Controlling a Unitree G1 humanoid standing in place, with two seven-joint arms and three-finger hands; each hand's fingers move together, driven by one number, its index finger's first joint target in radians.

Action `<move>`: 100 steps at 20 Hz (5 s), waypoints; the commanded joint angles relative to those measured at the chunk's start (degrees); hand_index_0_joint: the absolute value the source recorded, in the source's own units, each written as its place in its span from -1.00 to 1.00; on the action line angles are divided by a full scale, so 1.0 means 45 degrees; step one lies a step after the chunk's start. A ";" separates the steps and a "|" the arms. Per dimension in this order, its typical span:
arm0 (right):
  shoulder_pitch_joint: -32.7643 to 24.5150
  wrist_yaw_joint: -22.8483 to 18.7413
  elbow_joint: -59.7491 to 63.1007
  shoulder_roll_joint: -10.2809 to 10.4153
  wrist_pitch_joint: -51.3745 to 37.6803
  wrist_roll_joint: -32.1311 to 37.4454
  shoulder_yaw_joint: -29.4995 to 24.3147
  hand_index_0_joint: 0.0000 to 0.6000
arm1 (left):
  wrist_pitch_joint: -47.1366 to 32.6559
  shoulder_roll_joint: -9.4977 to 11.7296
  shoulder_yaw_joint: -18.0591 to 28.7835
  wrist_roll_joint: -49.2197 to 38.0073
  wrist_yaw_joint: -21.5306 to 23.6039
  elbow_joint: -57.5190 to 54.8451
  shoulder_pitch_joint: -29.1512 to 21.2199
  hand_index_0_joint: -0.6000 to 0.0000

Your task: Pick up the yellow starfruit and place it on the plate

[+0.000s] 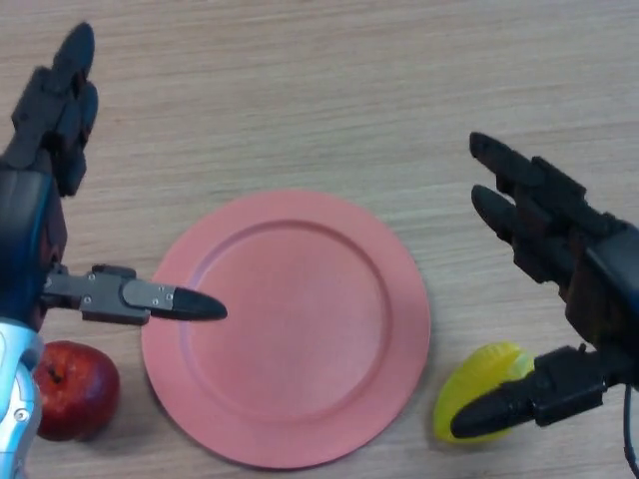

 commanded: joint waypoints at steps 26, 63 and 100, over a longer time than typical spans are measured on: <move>0.0245 -0.2345 0.9391 -0.0529 -1.1767 -0.6102 -0.1061 -1.00 | -0.2206 0.0045 -0.0344 0.0670 0.0422 -0.0683 -0.0702 1.00; -0.6523 -0.4205 1.1393 0.0822 -0.5731 -0.4960 0.3801 1.00 | -0.1025 0.0388 0.0939 -0.1295 0.0725 -0.1433 -0.0522 1.00; -0.2695 -0.3059 0.1571 -0.0002 -0.2663 0.1605 -0.0658 -1.00 | -0.2134 0.0152 0.0680 0.0100 0.1107 -0.1157 -0.0248 1.00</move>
